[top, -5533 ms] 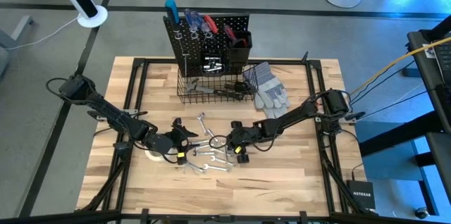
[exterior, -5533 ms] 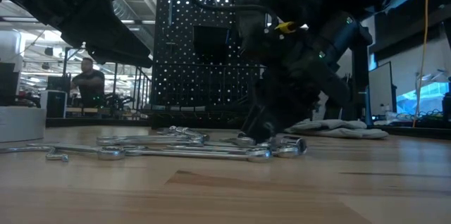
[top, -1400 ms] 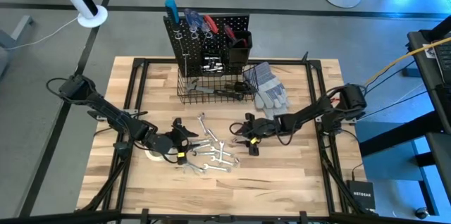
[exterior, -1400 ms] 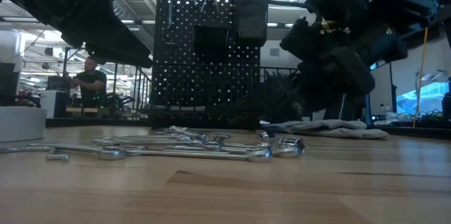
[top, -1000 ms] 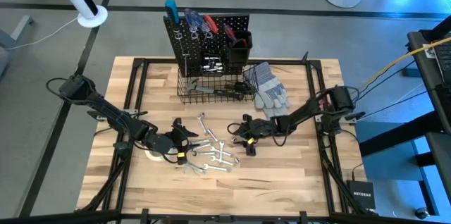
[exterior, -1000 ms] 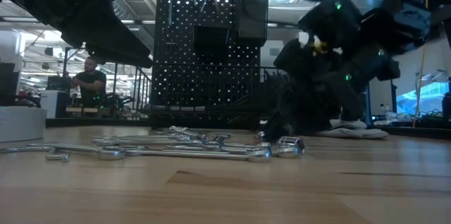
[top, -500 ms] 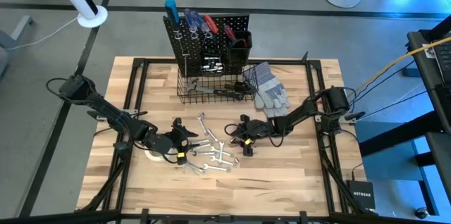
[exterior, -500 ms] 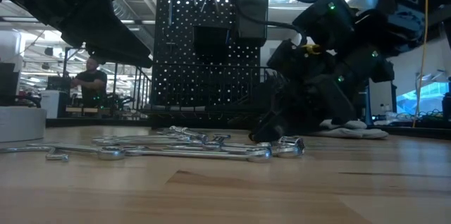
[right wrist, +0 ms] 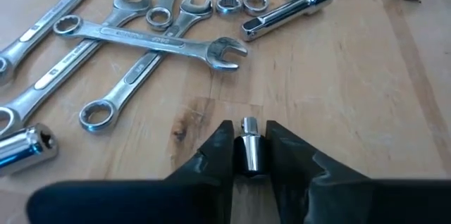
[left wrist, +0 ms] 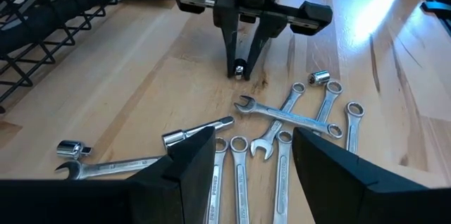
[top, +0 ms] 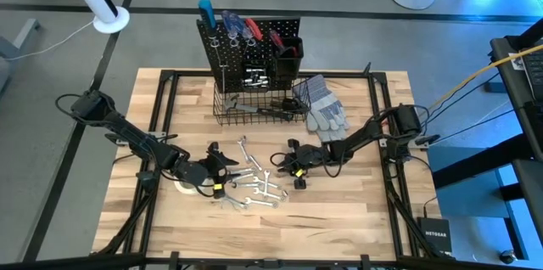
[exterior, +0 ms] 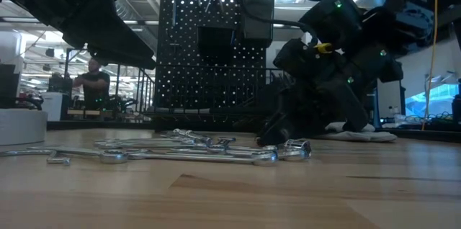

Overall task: Hang tools onto peg board
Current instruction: Put the socket adapter into the left black bin on the peg board

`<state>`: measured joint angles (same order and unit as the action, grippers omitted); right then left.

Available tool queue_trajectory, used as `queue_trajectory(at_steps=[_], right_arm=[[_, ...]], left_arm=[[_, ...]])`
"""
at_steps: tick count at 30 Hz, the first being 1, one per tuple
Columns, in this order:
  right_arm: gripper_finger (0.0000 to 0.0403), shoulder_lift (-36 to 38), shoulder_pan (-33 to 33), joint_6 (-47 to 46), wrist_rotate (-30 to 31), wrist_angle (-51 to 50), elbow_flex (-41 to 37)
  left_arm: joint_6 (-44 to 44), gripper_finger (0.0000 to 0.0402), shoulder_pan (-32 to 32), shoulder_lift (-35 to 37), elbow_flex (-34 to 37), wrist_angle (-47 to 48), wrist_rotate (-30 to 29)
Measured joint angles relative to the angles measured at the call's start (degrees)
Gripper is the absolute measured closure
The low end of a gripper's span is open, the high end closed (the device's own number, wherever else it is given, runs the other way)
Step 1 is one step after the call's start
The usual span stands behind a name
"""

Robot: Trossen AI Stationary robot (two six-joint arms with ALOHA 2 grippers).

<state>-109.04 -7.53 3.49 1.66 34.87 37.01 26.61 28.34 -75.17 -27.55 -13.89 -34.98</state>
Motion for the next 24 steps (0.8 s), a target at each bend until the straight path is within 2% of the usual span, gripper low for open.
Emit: queue_trajectory(at_steps=[6, 13, 18, 24], right_arm=[[0.0317, 1.86, 0.04, 0.00, 0.50, -1.91, 0.84], [0.0331, 5.85, 0.09, 0.15, 2.03, -1.40, 4.10], [0.0322, 8.70, 0.05, 2.29, 8.48, -2.07, 8.93], [0.0326, 8.80, 0.07, 12.59, 17.62, -1.99, 19.15]], left_arm=[[0.02, 0.0219, 0.00, 0.01, 0.00, 0.01, 0.01], [0.02, 0.0219, 0.00, 0.02, 0.00, 0.00, 0.00], [0.00, 0.0219, 0.00, 0.02, 0.00, -0.02, 0.01], [0.00, 0.0219, 0.00, 0.01, 0.00, -0.03, 0.02]])
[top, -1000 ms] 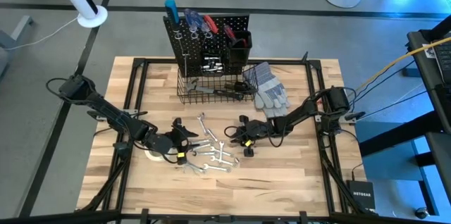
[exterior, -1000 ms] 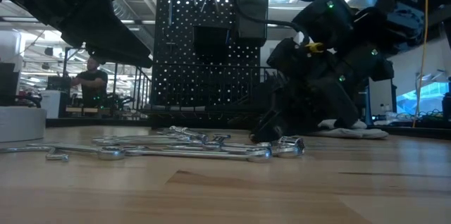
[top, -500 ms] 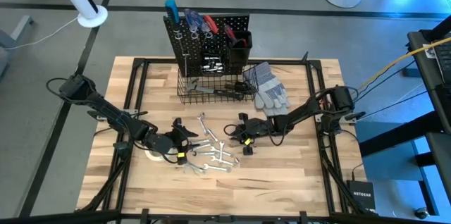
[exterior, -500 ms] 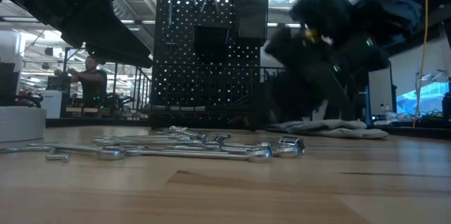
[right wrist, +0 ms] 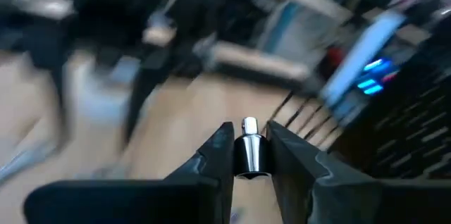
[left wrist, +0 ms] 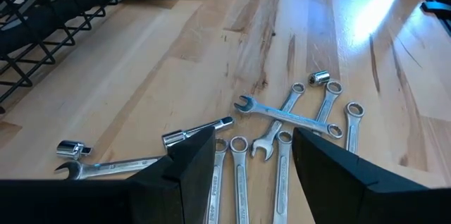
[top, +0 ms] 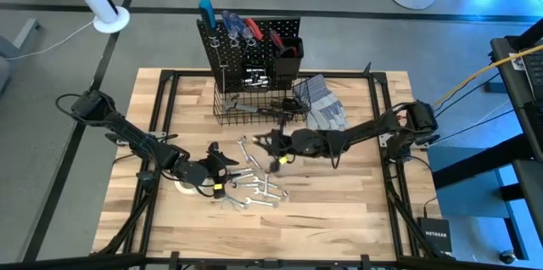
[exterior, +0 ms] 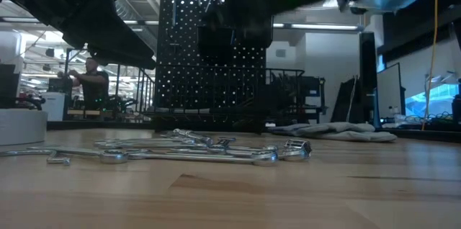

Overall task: Hang tools onto peg board
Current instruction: Put the socket adapter into the left black bin on the peg board

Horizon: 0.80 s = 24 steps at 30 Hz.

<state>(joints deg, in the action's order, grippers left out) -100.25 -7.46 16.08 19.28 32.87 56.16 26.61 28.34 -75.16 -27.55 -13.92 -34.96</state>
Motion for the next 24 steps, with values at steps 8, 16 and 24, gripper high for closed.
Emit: queue_trajectory(at_steps=[8, 16, 24], right_arm=[[0.0322, 0.02, 3.56, 8.31, 9.83, -1.48, 11.64], [0.0321, 0.02, 10.21, 8.39, 9.88, -6.11, 16.59], [0.0320, 0.02, 13.68, 7.87, 9.72, -6.11, 16.61]], left_arm=[[0.01, 0.0219, 0.01, -0.01, 0.00, -0.01, -0.02], [0.00, 0.0219, 0.01, 0.01, 0.00, -0.01, -0.01], [0.00, 0.0219, 0.00, 0.01, 0.00, 0.01, 0.00]])
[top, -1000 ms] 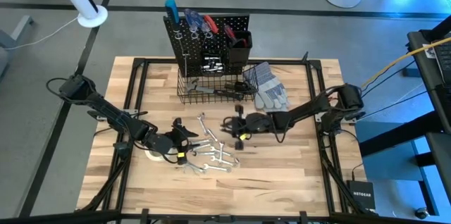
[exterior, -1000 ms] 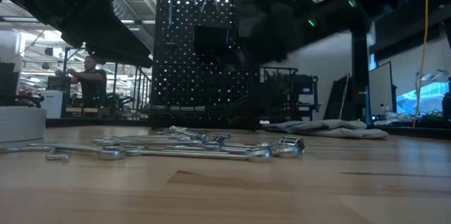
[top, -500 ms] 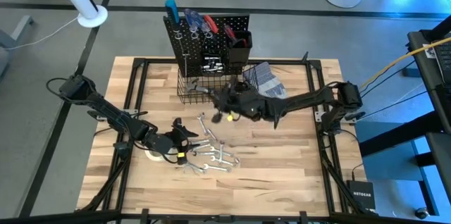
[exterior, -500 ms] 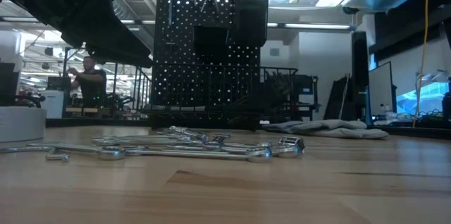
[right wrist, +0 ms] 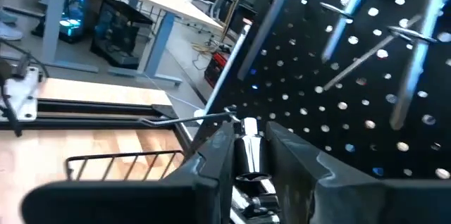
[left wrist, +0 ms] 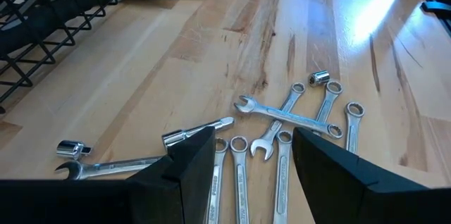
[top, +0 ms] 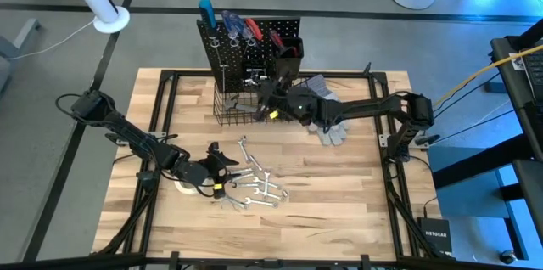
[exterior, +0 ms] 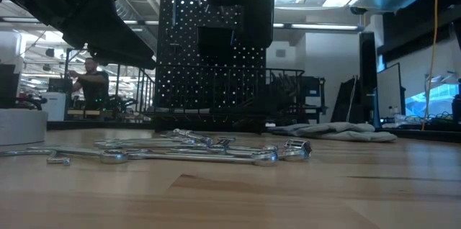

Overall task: Hang tools onto peg board
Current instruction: Put the socket adapter into the left black bin on the peg board, then put the socket into the left black bin on the peg board

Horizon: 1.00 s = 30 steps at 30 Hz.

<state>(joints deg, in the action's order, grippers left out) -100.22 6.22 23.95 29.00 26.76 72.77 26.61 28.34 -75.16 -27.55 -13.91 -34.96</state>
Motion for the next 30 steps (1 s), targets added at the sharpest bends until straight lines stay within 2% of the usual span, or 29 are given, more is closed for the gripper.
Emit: queue_trajectory(at_steps=[5, 14, 18, 24, 28, 30], right_arm=[[0.0306, 0.00, 1.07, -1.47, 3.51, 0.07, 0.02], [0.0195, 0.11, 0.31, -1.52, 7.69, -1.37, 0.09], [0.0165, 1.13, -2.45, 0.74, 11.14, -2.33, 0.09], [0.0155, 6.52, -10.82, 4.46, 12.45, -15.30, 0.09], [0.0155, 10.25, -17.39, -1.27, 10.73, -28.50, 0.10], [0.0155, 11.43, -20.35, -6.32, 6.53, -35.00, 0.10]], left_arm=[[0.01, 0.0219, 0.00, 0.00, 0.00, 0.00, -0.01], [0.00, 0.0219, 0.01, -0.02, 0.00, 0.00, 0.00], [0.01, 0.0219, 0.01, -0.01, 0.00, 0.01, 0.00], [0.19, 0.0219, 0.02, 0.00, 0.00, 0.00, 0.00], [0.39, 0.0219, 0.02, 0.00, 0.00, 0.04, 0.00], [0.41, 0.0219, 0.03, 0.00, 0.00, -0.03, 0.00]])
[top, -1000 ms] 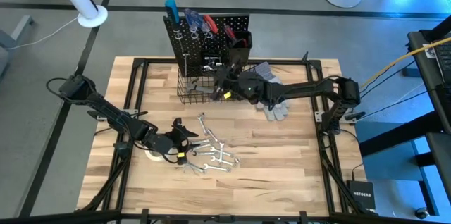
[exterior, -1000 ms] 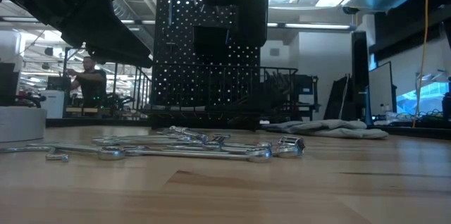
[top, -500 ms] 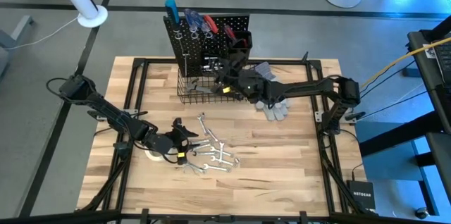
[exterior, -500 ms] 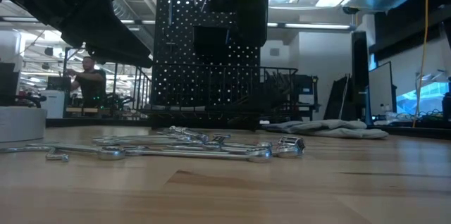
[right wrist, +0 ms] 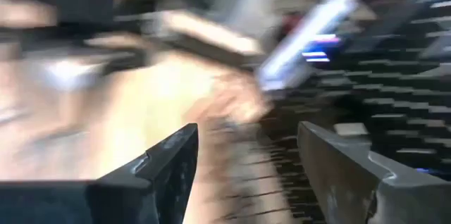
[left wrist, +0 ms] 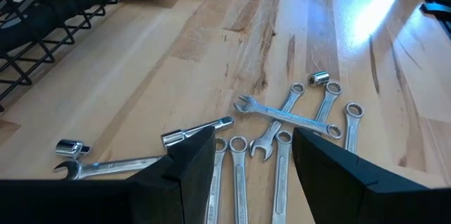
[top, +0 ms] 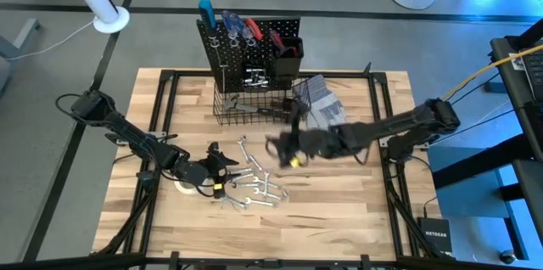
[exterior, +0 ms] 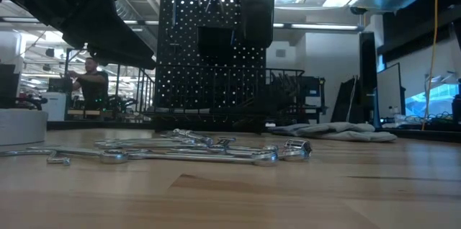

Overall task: Hang tools onto peg board
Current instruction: Put the socket into the left black bin on the peg board

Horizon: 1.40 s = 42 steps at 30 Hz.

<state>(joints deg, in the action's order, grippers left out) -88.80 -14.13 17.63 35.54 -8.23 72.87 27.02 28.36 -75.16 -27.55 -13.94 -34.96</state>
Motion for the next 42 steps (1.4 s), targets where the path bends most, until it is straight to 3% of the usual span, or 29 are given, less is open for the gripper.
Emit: queue_trajectory(at_steps=[3, 6, 17, 27, 42], right_arm=[[0.0155, 0.40, -3.83, -8.58, -9.59, -5.05, -0.98], [0.0155, -0.38, -7.23, -16.04, -14.49, -3.86, -4.00], [0.0155, -9.24, -14.53, -32.83, -12.51, 8.30, -16.89], [0.0155, -17.11, -14.34, -38.41, -12.63, 8.25, -17.29], [0.0155, -20.14, -13.93, -41.68, -12.91, 5.28, -17.26]], left_arm=[[0.22, 0.0219, 0.01, -0.01, 0.00, 0.00, 0.00], [0.24, 0.0219, 0.00, 0.00, 0.00, 0.00, 0.00], [0.27, 0.0219, 0.00, 0.00, 0.00, -0.02, 0.00], [0.28, 0.0219, 0.00, -0.01, 0.00, 0.00, 0.00], [0.50, 0.0219, -0.01, -0.02, 0.00, -0.02, 0.00]])
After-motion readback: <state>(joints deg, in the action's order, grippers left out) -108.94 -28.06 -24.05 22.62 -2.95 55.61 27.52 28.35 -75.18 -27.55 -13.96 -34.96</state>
